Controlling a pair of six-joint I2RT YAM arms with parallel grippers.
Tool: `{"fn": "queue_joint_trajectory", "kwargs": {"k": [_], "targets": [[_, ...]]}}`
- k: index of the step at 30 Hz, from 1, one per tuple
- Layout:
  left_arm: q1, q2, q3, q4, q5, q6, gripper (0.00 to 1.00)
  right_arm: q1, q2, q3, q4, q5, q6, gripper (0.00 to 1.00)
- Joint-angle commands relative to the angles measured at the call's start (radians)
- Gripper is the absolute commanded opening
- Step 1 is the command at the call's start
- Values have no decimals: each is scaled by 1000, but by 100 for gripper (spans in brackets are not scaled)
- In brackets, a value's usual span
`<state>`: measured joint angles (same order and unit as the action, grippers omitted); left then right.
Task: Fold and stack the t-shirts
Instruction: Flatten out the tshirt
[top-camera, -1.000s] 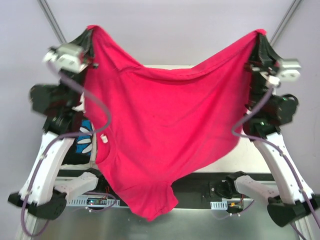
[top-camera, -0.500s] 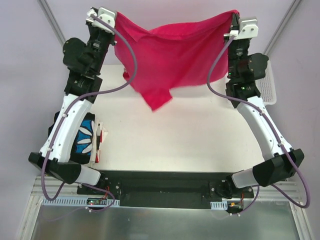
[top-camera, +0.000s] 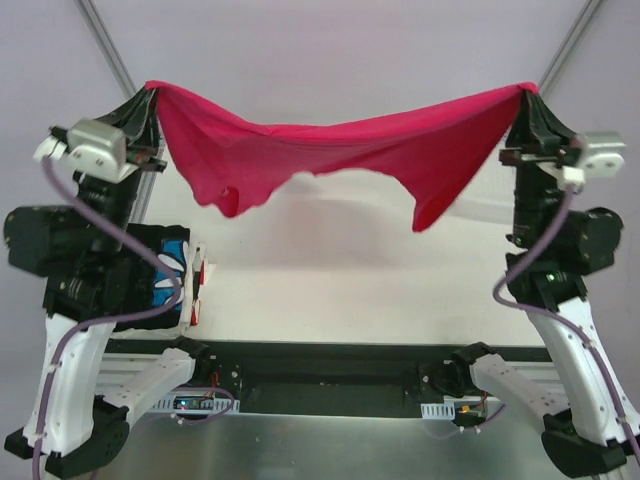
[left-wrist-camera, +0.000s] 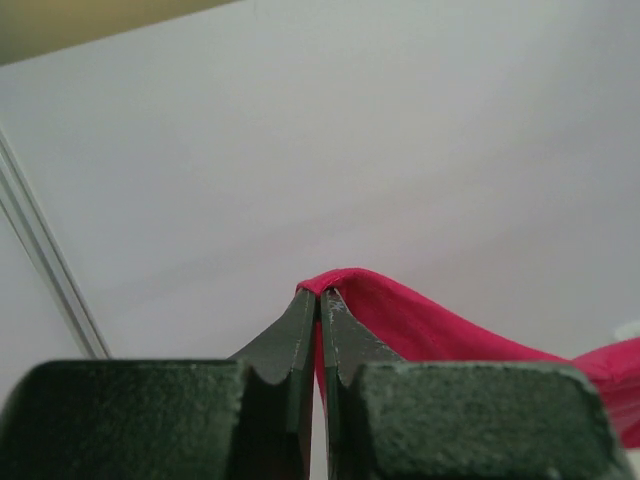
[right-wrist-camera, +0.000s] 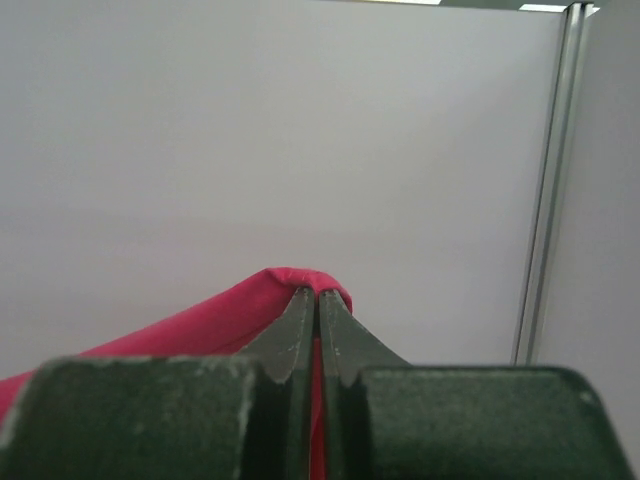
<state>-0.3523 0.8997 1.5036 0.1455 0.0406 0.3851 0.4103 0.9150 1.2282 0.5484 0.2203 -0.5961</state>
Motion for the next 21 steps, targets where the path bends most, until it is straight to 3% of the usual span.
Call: {"fn": "queue_joint_trajectory", "kwargs": {"k": [1,12,18,21], "targets": [[-2,-59,35,-29,85,-64,0,5,-108,7,-56,-2,87,1],[-2,97,164,-23,23,-60,0,5,1,73,-61,51,24,1],[12,306,144,77,-100,21,0,-20,172,91,-10,99,-36,1],[82,444,133,129,-87,-35,0,-71,266,109,-7,103,-15,1]]}}
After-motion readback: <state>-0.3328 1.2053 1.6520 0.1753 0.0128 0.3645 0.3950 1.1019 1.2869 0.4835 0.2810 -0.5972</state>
